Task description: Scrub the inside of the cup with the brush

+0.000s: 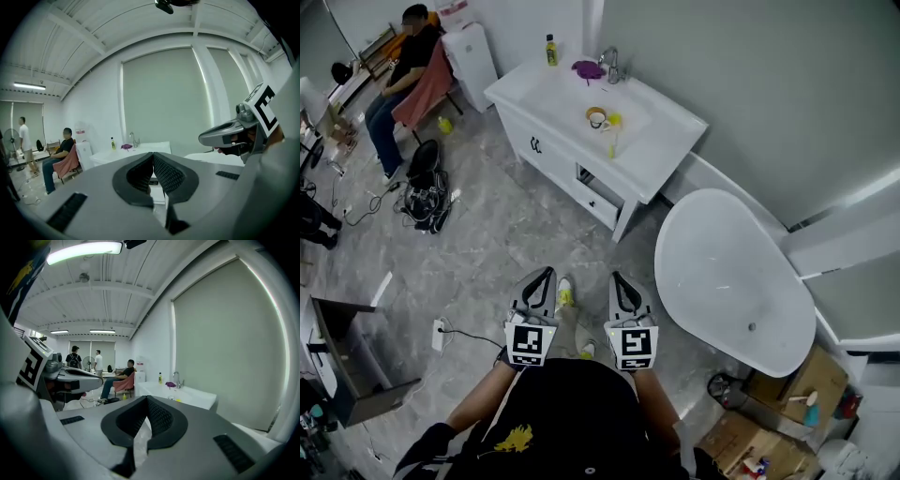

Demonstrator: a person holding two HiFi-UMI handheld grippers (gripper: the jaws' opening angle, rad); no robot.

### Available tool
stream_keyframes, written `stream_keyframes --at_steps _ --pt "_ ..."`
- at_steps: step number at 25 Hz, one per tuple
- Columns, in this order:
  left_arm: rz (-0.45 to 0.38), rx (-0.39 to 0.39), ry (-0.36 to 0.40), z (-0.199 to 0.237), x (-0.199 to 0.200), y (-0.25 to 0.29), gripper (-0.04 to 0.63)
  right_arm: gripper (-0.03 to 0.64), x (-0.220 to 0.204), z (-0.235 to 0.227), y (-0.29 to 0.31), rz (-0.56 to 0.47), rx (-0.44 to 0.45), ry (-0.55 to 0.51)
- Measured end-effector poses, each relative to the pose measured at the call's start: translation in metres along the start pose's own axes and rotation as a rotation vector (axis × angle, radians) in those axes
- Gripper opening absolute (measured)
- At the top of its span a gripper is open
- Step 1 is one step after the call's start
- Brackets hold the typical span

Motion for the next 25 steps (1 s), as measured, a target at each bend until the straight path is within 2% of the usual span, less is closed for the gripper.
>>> stream_keyframes --at_steps 7,11,16,19,25 --pt "-0.003 0.0 -0.02 0.071 0.005 0.105 0.017 0.026 0.017 -0.042 0.099 0.057 -0.025 -0.016" --pt "-0.012 -0.027 -0.033 0.117 0.014 0.175 0.017 0.026 0.031 -0.074 0.171 0.08 -0.056 -0.035" --pt "-0.045 -0.071 -0.019 0.173 0.024 0.246 0.017 0.026 0.026 -0.097 0.243 0.168 -0.084 0.025" --pt "-0.035 -0.077 -0.029 0.205 0.021 0.284 0.017 0.026 0.035 -0.105 0.284 0.178 -0.097 0.03" --pt "0.019 -0.147 -0.035 0.217 0.016 0.355 0.017 0.026 0.038 -0.138 0.339 0.211 -0.067 0.079"
Point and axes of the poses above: the fingertips, and each gripper's own axes: y forward along the fingers, z to its left, x out of its top, the point moved 5 cm from there along -y, backward along the fingers, and after that the axes turned 1 degree about -y, right-handed, at the moved point
